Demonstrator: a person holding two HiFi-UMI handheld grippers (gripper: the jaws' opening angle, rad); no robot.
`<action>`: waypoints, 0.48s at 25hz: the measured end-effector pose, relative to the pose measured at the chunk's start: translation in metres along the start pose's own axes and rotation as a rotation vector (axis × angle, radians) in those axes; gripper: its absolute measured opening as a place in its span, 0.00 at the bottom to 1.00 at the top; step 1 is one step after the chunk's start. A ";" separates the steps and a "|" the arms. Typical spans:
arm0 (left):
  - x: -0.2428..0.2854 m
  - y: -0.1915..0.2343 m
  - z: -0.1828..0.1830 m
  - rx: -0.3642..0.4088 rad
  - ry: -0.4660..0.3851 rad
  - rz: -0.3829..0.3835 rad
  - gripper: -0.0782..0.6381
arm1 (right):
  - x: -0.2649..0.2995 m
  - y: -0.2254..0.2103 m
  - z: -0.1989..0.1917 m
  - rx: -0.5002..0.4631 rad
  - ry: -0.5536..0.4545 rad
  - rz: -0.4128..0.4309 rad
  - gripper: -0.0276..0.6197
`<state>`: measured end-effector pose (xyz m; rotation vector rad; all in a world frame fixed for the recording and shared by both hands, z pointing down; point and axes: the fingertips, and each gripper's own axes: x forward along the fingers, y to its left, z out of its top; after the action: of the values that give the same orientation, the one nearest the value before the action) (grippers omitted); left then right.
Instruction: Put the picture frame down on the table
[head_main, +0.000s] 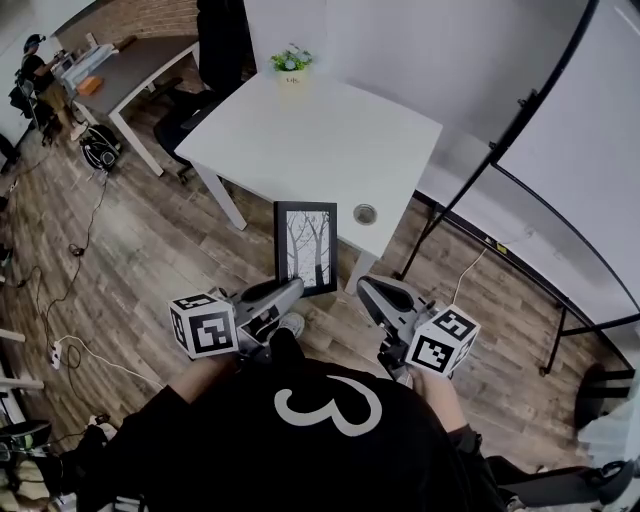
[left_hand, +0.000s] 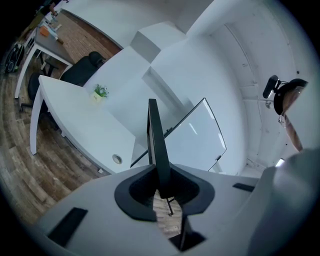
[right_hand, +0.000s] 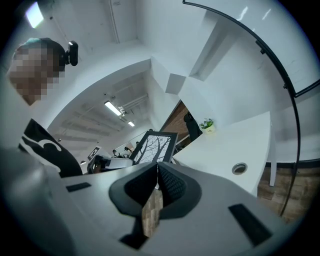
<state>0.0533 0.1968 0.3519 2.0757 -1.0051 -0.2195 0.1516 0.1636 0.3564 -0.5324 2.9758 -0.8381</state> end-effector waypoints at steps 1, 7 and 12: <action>0.001 0.007 0.008 0.001 0.005 0.000 0.21 | 0.010 -0.005 0.003 0.007 -0.002 -0.003 0.08; 0.010 0.047 0.058 -0.004 0.038 -0.019 0.21 | 0.062 -0.032 0.021 0.049 -0.004 -0.038 0.08; 0.011 0.102 0.102 -0.040 0.067 -0.038 0.21 | 0.123 -0.058 0.029 0.085 0.019 -0.083 0.08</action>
<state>-0.0457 0.0916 0.3597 2.0533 -0.9145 -0.1872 0.0569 0.0625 0.3713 -0.6520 2.9373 -0.9762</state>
